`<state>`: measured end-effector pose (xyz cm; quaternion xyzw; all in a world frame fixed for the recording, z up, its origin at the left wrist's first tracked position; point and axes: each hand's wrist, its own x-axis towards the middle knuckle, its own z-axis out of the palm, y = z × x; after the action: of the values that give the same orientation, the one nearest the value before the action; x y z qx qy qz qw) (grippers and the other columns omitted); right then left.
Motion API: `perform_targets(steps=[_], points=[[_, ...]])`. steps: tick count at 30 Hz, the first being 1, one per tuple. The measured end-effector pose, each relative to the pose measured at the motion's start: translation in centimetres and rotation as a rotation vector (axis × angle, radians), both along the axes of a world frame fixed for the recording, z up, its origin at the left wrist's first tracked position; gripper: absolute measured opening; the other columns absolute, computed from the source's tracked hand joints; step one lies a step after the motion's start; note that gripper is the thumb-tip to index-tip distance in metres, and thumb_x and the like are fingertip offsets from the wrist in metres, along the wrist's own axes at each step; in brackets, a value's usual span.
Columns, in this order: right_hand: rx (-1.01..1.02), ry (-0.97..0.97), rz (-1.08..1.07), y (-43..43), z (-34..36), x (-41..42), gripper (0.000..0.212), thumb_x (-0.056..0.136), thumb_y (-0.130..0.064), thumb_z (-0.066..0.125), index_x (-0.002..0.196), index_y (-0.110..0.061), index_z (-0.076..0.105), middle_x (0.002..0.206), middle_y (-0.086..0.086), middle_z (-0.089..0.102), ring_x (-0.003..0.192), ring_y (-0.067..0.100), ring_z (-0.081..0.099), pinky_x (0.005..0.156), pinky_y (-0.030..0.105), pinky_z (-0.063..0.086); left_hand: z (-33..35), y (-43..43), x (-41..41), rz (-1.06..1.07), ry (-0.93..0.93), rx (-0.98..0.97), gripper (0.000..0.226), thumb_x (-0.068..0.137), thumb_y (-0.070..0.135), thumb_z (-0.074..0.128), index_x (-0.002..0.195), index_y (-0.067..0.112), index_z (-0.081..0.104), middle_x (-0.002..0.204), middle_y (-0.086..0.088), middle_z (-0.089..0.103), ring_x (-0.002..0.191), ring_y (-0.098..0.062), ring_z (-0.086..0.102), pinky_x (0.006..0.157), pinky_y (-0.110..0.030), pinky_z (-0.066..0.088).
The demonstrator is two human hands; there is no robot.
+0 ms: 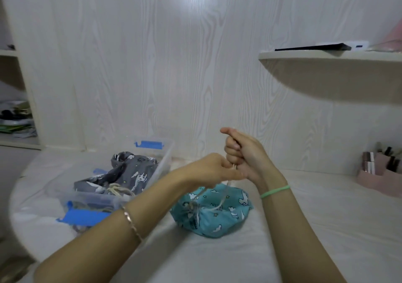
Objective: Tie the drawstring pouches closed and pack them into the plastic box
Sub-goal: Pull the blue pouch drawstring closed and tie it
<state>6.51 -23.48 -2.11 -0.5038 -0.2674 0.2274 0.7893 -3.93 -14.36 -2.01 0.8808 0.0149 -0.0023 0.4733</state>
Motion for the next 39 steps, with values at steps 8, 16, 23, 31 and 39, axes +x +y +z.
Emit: perform_targets(steps=[8,16,23,31,39], points=[[-0.377,0.081,0.051,-3.2,-2.7,2.3,0.025,0.096,-0.028,0.056,0.087,-0.007,0.066,0.102,0.017,0.068,0.091,0.028,0.065,0.086,0.039,0.054,0.5,2.2,0.8,0.282,-0.009,-0.446,0.018,0.093,0.024,0.06,0.081,0.015,0.07,0.055,0.007,0.042,0.046,-0.006,0.03,0.04,-0.017,0.022],[-0.274,-0.113,0.056,-1.1,-4.4,-4.0,0.038,0.087,-0.002,0.066,0.119,-0.004,0.045,0.095,0.018,0.072,0.082,0.024,0.072,0.071,0.027,0.057,-0.1,3.5,2.2,0.429,0.029,-0.727,0.026,0.101,0.021,0.046,0.091,0.007,0.066,0.059,0.004,0.039,0.042,-0.004,0.027,0.033,-0.014,0.022],[-0.007,0.105,-0.141,-1.7,-4.9,-2.5,0.011,0.088,0.007,0.059,0.093,-0.003,0.059,0.081,0.014,0.066,0.055,0.013,0.055,0.058,0.022,0.054,0.7,5.2,0.7,0.528,-0.083,-0.656,0.014,0.097,0.008,0.045,0.09,0.004,0.056,0.064,-0.002,0.04,0.041,-0.008,0.029,0.035,-0.016,0.023],[-0.483,-0.359,0.011,-1.0,-3.8,-4.5,0.029,0.089,0.0,0.057,0.086,-0.019,0.078,0.086,0.008,0.075,0.07,0.016,0.062,0.07,0.028,0.052,5.3,3.0,-0.7,0.342,-0.24,-0.063,0.018,0.096,0.014,0.054,0.095,0.005,0.069,0.069,-0.002,0.065,0.055,-0.009,0.057,0.051,-0.017,0.047],[-0.183,0.066,-0.157,-2.3,-4.0,-3.4,0.02,0.09,0.007,0.053,0.101,0.0,0.069,0.071,0.006,0.062,0.046,0.007,0.046,0.049,0.017,0.043,5.7,4.7,-1.2,0.267,-0.074,-0.192,0.019,0.098,0.013,0.05,0.098,0.005,0.067,0.066,-0.002,0.064,0.051,-0.009,0.059,0.049,-0.02,0.049]])
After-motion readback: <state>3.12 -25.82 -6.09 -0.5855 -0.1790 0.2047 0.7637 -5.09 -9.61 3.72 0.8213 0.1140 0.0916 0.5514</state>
